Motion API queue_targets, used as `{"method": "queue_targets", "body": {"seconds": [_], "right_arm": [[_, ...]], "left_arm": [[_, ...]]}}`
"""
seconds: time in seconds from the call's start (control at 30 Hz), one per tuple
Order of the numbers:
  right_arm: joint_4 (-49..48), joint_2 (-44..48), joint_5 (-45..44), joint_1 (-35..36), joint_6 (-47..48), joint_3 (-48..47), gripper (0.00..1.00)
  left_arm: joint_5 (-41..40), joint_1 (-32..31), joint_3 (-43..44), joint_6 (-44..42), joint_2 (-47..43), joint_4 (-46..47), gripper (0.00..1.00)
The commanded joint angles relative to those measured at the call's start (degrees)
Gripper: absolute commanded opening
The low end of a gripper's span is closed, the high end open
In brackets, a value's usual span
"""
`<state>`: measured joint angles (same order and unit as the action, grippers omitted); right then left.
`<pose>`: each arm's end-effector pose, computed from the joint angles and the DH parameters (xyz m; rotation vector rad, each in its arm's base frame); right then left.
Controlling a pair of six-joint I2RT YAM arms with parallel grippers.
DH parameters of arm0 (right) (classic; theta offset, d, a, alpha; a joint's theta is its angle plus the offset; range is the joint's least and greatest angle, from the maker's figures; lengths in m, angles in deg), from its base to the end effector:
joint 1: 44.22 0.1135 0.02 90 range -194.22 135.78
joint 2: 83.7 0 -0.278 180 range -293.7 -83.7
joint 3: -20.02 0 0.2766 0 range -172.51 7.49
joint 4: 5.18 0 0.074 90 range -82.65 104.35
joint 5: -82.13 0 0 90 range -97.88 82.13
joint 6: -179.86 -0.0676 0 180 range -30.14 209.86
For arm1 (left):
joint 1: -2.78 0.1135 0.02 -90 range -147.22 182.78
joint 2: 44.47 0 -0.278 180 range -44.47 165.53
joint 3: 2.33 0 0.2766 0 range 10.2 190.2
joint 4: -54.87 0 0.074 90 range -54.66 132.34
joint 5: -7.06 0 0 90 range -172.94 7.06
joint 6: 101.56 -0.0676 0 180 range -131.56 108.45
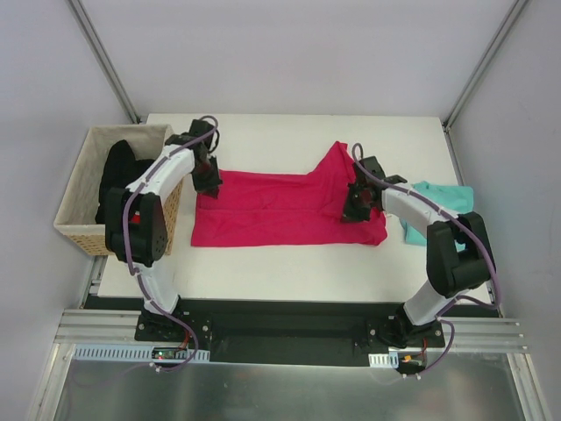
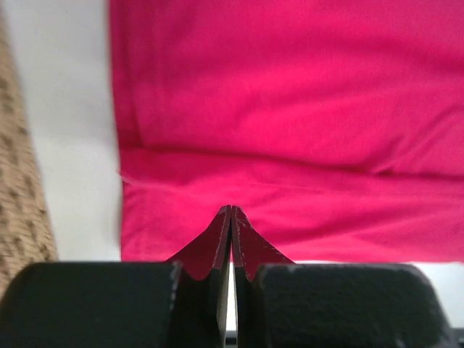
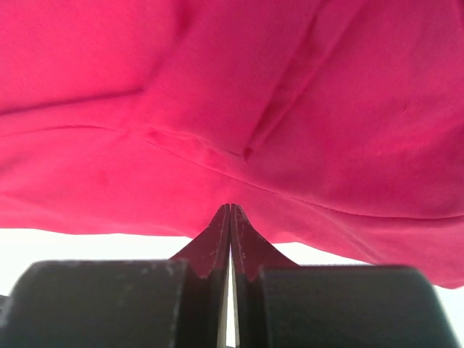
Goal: Fold and stack the t-shirts
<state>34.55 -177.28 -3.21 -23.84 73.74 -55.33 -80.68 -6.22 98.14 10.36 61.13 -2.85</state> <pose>0.3497 0.1358 0.1846 -0.1277 2.6123 0.3362 0.4291 -0.0707 0.2306 -0.2895 2.6708 -0.2240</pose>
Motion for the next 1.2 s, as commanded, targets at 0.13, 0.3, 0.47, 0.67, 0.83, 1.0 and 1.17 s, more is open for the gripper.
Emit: {"method": "queue_targets", "body": {"seconds": [0.13,0.3,0.47,0.67,0.83,1.0,1.17], "right_arm": [[-6.37,1.47,2.80,-1.66,-2.34,6.66,0.01],[-6.90,-0.19,3.07,-2.80,-0.85,5.97,0.01],[-6.81,-4.32,4.47,-4.03,1.26,2.80,0.01],[-6.81,-9.07,5.70,-4.56,2.06,-0.27,0.01],[-6.28,-9.43,5.88,-4.56,2.23,-2.03,0.01],[-5.23,-6.71,5.53,-4.65,2.32,-1.86,0.01],[-4.35,-3.28,3.52,-4.65,1.88,-0.28,0.01]], "left_arm": [[-1.38,-2.96,-14.72,2.78,-7.16,3.88,0.00],[-1.91,-3.05,-16.14,2.87,-8.13,4.06,0.00],[-1.73,-3.05,-14.82,2.79,-8.75,4.06,0.00],[-1.82,-3.05,-14.64,2.70,-9.19,3.71,0.00],[-1.91,-3.05,-14.38,2.70,-8.48,3.53,0.00],[-1.56,-3.05,-13.85,3.05,-7.69,3.44,0.00],[-1.47,-3.05,-12.62,2.79,-6.82,3.53,0.00]]}}
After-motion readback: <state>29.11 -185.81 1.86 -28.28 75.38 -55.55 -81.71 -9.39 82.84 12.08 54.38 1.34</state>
